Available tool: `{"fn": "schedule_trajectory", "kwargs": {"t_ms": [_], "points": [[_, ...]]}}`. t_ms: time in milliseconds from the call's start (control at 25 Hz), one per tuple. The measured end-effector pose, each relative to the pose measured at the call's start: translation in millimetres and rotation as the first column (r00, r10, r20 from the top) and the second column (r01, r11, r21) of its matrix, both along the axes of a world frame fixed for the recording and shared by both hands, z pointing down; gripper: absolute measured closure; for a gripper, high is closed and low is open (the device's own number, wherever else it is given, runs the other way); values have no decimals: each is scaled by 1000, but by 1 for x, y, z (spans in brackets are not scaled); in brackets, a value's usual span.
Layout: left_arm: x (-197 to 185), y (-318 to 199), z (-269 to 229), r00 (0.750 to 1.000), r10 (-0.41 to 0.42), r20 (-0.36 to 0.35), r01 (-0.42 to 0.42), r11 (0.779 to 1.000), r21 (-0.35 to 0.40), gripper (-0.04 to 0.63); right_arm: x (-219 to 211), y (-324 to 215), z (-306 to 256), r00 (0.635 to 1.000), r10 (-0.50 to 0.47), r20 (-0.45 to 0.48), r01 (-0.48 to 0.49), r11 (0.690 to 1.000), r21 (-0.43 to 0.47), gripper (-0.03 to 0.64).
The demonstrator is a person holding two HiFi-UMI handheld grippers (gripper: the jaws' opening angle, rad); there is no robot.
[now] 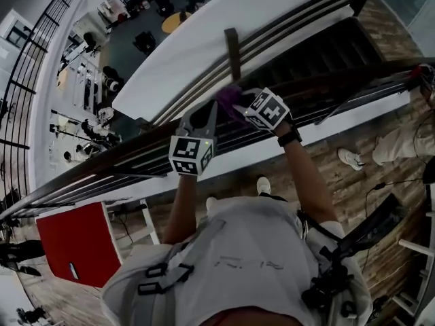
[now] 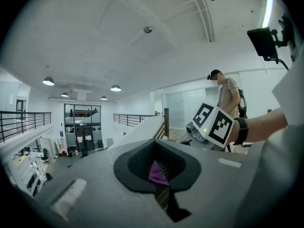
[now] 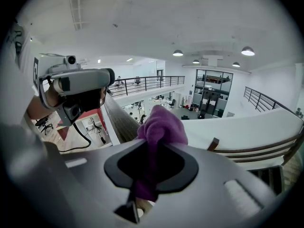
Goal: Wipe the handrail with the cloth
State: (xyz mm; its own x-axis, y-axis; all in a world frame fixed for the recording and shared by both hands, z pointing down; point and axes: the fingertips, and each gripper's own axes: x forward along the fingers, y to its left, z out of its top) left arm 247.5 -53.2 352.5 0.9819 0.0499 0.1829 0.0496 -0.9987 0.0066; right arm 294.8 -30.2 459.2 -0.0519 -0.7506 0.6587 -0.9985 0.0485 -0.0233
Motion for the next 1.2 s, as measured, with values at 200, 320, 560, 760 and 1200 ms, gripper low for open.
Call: {"fn": "schedule_trajectory", "kwargs": {"t_ms": [200, 320, 560, 760, 1200], "points": [[39, 40, -7, 998, 58, -11, -58, 998, 14, 594, 31, 34, -8, 1000, 26, 13, -26, 1000, 5, 558], [59, 58, -3, 994, 107, -6, -108, 994, -34, 594, 53, 54, -9, 997, 68, 23, -68, 998, 14, 558], [108, 108, -8, 975, 220, 20, -218, 973, -72, 595, 113, 106, -22, 978, 197, 66, -201, 978, 56, 558], [142, 158, -17, 952, 307, 13, -306, 950, -67, 594, 152, 145, -27, 955, 274, 118, -285, 955, 88, 558], [208, 249, -6, 880, 474, 26, -470, 877, -101, 594, 254, 238, -26, 828, 555, 80, -560, 818, 133, 558]]}}
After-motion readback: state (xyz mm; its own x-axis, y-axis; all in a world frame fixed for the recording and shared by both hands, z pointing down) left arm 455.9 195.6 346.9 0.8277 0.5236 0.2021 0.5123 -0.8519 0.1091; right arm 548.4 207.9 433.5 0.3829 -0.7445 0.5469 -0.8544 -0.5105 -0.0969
